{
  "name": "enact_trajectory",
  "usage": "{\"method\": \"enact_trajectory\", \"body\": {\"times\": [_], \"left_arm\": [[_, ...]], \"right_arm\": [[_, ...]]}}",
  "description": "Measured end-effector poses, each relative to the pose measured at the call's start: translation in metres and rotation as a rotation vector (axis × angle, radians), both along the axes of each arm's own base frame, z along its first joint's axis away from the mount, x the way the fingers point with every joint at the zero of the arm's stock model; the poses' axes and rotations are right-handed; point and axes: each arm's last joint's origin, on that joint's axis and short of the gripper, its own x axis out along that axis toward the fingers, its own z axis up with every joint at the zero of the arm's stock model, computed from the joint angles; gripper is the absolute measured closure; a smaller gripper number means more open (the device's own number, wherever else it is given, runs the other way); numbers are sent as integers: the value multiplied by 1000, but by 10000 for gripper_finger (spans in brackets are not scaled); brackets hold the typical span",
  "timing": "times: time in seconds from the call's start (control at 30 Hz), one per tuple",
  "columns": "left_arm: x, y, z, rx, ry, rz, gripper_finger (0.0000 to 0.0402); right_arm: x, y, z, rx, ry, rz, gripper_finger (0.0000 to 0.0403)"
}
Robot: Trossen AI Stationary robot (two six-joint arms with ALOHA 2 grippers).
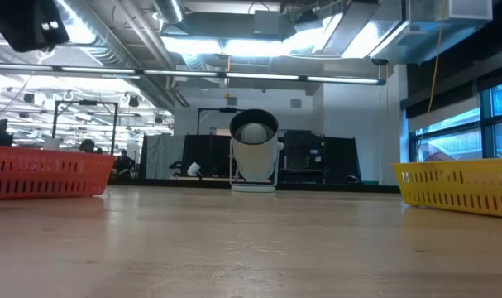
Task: Pick & Place Office items
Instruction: Put the purple charger adapter into the yellow basket
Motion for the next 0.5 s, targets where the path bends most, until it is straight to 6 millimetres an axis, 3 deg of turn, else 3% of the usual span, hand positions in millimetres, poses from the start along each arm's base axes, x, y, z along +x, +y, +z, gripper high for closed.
{"method": "enact_trajectory", "body": {"times": [0.23, 0.37, 0.5], "left_arm": [[9, -38, -33, 361, 107, -360, 203], [8, -45, -58, 467, 265, -573, 201], [7, -46, -67, 516, 307, -667, 203]], "right_arm": [[1, 1, 5, 87, -61, -12, 186], [2, 1, 10, 130, -119, -13, 186], [2, 1, 14, 154, -161, -12, 186]]}}
